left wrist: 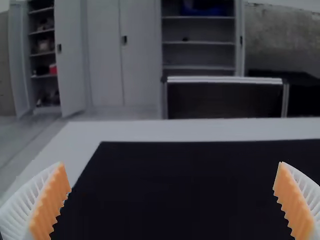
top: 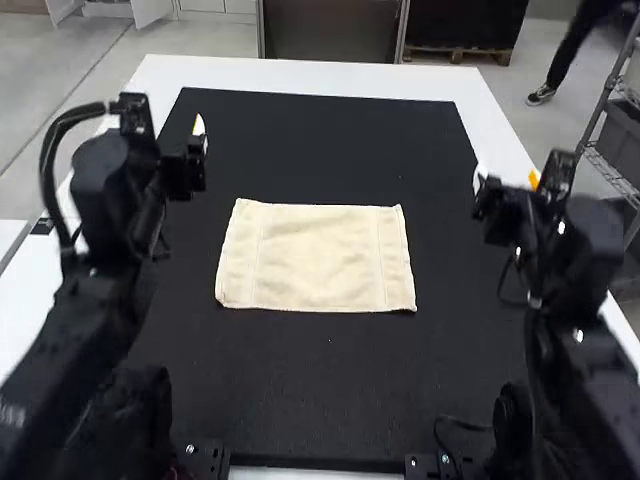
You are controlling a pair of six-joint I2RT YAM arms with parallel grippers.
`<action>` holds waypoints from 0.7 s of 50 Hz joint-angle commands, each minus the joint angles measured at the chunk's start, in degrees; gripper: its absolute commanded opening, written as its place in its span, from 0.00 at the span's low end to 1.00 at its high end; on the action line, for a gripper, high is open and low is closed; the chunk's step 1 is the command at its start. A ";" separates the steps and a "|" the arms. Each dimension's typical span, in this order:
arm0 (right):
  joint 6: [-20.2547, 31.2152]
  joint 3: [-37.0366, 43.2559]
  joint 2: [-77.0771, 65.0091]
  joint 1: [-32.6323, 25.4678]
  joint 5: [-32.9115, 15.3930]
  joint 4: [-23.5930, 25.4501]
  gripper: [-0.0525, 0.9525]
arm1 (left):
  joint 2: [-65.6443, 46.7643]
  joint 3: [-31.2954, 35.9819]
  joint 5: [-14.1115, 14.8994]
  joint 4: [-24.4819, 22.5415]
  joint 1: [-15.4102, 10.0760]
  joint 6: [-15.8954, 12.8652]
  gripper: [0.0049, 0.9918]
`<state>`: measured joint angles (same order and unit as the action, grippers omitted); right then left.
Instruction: Fold the towel.
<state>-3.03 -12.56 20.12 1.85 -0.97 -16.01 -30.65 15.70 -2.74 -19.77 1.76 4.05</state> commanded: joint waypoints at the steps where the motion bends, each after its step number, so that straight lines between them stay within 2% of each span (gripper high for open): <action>1: -3.04 -5.64 8.88 0.26 -0.61 -1.39 0.95 | -3.27 1.96 1.16 -1.06 0.00 2.19 0.97; 7: -6.64 -8.10 16.88 0.17 -1.84 -1.92 0.95 | -4.59 -0.24 0.28 -3.52 0.00 2.36 0.97; 22: -6.29 -9.42 28.84 0.61 -7.46 -3.24 0.96 | -11.80 -0.50 -2.62 -1.85 -0.09 2.36 0.96; 26: -4.80 -9.42 31.56 0.61 -5.18 -4.20 0.96 | -14.87 0.03 -2.71 -1.32 0.00 2.71 0.96; 33: -2.77 -9.42 34.99 0.61 -1.58 -4.38 0.96 | -19.62 0.12 -2.44 -1.15 0.09 6.40 0.96; 35: -1.72 -9.42 36.22 0.53 1.41 -4.56 0.96 | -20.85 0.12 -2.18 -1.15 0.26 7.28 0.96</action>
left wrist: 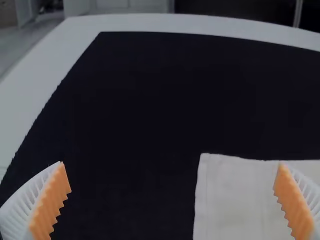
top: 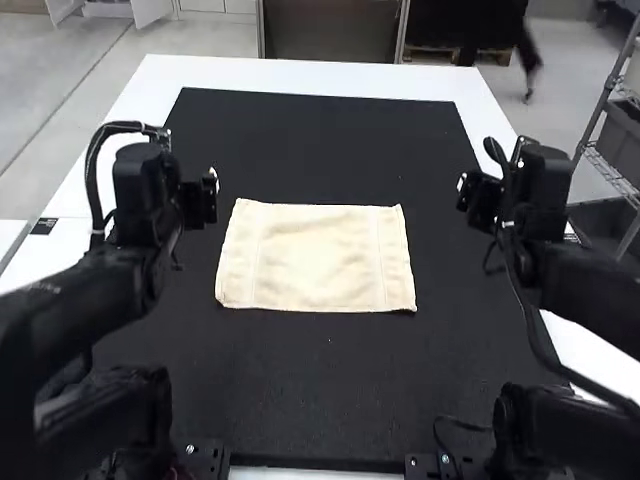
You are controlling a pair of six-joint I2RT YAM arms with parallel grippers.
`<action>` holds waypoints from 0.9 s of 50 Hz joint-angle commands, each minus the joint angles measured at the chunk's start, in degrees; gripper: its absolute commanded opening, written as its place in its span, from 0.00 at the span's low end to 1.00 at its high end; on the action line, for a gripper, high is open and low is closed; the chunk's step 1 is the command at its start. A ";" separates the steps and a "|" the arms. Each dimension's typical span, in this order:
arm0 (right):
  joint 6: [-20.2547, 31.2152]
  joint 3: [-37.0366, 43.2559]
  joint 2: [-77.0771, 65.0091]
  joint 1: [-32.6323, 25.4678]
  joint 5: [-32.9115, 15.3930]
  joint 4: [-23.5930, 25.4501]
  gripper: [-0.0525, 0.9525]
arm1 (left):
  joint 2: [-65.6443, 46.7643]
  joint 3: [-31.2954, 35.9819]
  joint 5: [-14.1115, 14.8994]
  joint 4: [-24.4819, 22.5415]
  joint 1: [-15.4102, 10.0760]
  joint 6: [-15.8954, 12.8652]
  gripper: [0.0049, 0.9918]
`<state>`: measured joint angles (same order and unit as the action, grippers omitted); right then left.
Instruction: Fold the towel.
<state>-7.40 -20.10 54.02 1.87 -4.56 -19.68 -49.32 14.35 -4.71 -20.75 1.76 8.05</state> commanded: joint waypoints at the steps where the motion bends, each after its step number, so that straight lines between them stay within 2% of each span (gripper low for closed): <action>1: 3.27 -1.96 2.93 0.33 6.23 -0.88 0.96 | -2.89 1.47 -0.04 -0.16 0.35 3.37 0.96; 8: 3.62 -3.28 9.26 -0.46 5.96 -0.71 0.96 | -8.16 2.79 0.23 0.80 1.32 3.37 0.93; 14: 6.87 -4.51 14.01 -3.36 6.75 0.35 0.96 | -12.47 5.60 3.30 1.51 2.81 3.46 0.93; 16: 7.05 -4.42 14.27 -4.59 9.04 0.96 0.96 | -13.35 6.83 3.30 1.68 3.25 3.72 0.93; 20: 6.87 -3.72 14.01 -7.32 17.04 0.96 0.95 | -14.66 8.77 4.53 1.07 4.13 3.72 0.93; 24: 6.26 -3.55 14.01 -8.72 19.67 0.79 0.95 | -15.37 9.91 6.91 0.27 4.83 3.64 0.93; 33: 8.63 -3.46 14.18 -8.64 20.82 0.35 0.95 | -17.74 10.79 7.35 -0.60 4.92 3.20 0.93; 42: 8.72 -2.93 14.71 -7.32 20.90 0.35 0.96 | -22.13 11.67 7.79 -0.16 4.83 2.76 0.90; 45: 8.72 -2.84 14.89 -7.14 19.50 0.08 0.96 | -23.37 12.55 7.70 0.36 4.74 -0.06 0.91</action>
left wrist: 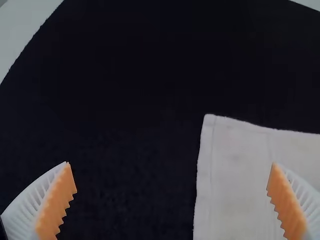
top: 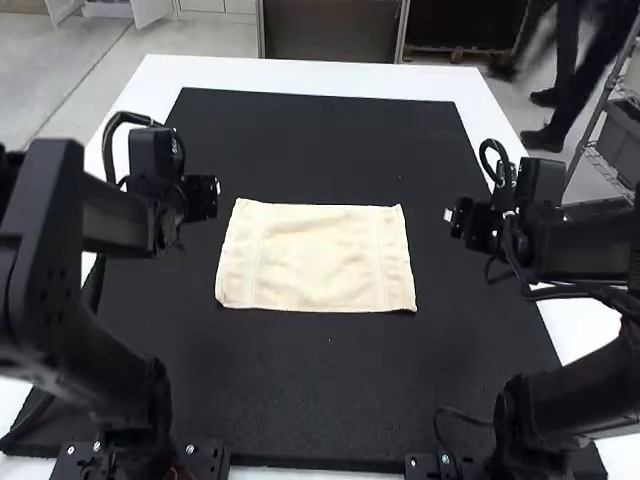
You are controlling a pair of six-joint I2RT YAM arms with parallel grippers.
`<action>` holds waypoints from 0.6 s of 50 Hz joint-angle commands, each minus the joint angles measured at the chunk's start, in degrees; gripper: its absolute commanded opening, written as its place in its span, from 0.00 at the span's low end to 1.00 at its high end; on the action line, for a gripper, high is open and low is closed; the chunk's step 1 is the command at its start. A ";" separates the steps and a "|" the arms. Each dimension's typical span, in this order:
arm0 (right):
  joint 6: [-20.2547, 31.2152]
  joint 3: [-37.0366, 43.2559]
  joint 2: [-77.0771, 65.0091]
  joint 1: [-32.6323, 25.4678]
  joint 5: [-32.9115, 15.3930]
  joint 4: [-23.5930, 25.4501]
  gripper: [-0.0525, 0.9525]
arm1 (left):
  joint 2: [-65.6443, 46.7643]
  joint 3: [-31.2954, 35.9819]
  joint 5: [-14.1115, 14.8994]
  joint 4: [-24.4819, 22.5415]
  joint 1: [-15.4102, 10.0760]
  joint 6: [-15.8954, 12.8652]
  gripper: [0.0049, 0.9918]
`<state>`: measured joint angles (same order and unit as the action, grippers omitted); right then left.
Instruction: Fold the towel.
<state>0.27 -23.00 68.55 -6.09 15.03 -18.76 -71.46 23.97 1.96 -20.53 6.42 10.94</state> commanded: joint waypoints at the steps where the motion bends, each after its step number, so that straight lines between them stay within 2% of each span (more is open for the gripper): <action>1: 1.05 0.06 0.35 0.73 -0.09 -0.75 0.96 | -1.58 3.28 1.03 0.58 0.09 -3.91 0.91; 9: 1.05 0.77 0.70 1.17 0.44 -0.75 0.96 | -3.16 6.97 1.47 5.68 0.35 -11.12 0.91; 15: 0.96 0.68 3.52 2.48 0.44 -1.89 0.95 | -3.95 7.24 1.65 4.71 0.09 -11.73 0.91; 20: 0.69 -0.20 7.03 2.84 0.88 -4.53 0.95 | -6.76 8.20 3.23 4.45 -0.17 -12.17 0.92; 26: 0.69 -2.40 10.55 2.84 2.20 -5.23 0.95 | -9.66 9.87 6.48 4.98 0.18 -12.17 0.94; 30: 0.61 -3.54 11.87 3.01 3.34 -5.23 0.95 | -10.89 10.66 6.92 4.80 -0.09 -12.17 0.93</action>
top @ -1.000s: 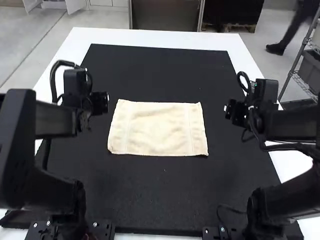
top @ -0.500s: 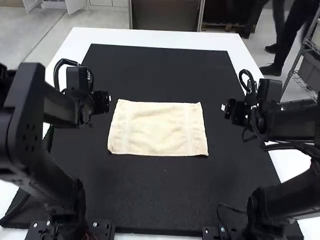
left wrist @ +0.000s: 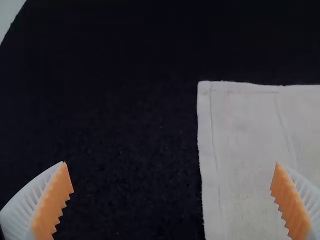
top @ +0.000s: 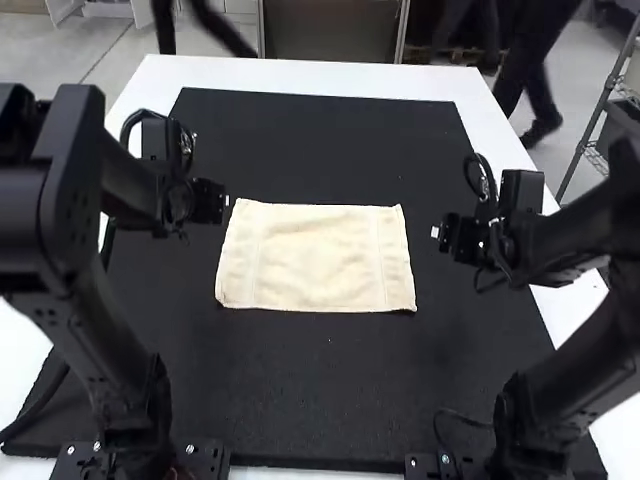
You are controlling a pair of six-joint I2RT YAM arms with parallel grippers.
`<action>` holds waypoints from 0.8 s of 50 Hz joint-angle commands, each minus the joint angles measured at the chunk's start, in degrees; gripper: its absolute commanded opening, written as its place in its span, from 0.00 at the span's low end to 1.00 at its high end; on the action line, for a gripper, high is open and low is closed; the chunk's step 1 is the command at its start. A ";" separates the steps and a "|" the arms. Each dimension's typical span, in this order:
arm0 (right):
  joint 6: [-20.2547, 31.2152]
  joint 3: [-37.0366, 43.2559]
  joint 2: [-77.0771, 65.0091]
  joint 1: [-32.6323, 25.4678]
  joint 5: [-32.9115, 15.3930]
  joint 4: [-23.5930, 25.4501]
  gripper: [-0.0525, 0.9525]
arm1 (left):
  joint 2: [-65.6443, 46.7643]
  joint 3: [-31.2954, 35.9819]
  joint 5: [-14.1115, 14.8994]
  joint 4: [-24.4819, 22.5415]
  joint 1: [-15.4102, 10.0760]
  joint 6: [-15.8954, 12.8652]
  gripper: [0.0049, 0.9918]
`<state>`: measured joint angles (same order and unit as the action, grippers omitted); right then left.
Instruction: Fold the towel.
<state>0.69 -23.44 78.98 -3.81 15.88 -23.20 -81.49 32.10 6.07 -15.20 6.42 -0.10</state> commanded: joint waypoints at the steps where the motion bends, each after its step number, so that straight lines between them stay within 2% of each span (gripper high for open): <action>1: 0.19 -3.37 1.70 0.74 2.58 -0.88 0.95 | -1.30 2.80 2.90 -0.62 -0.17 -1.13 0.92; 9: 0.19 -4.77 4.52 0.83 3.72 -2.73 0.95 | -5.69 4.91 3.51 -2.82 -0.53 -1.13 0.91; 15: 0.19 -5.30 7.24 1.27 3.81 -3.96 0.95 | -8.95 6.93 3.78 -2.38 -0.53 -1.40 0.92; 19: 0.37 -5.30 9.00 1.79 3.46 -5.19 0.95 | -10.97 8.24 5.45 -2.03 -0.26 -1.31 0.96; 24: 0.37 -5.65 11.64 2.50 3.54 -7.74 0.95 | -13.25 9.21 5.80 -2.82 -0.26 -1.31 0.96; 30: 0.37 -6.53 14.01 3.81 3.54 -8.70 0.95 | -15.80 10.71 6.77 -2.11 -0.44 -1.40 0.94; 40: 0.28 -8.55 17.61 5.48 3.37 -11.08 0.95 | -19.32 12.29 6.77 -2.03 -0.44 -1.66 0.93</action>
<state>0.71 -29.80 95.07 0.69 18.70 -32.99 -99.77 42.39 11.86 -16.95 6.35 -0.86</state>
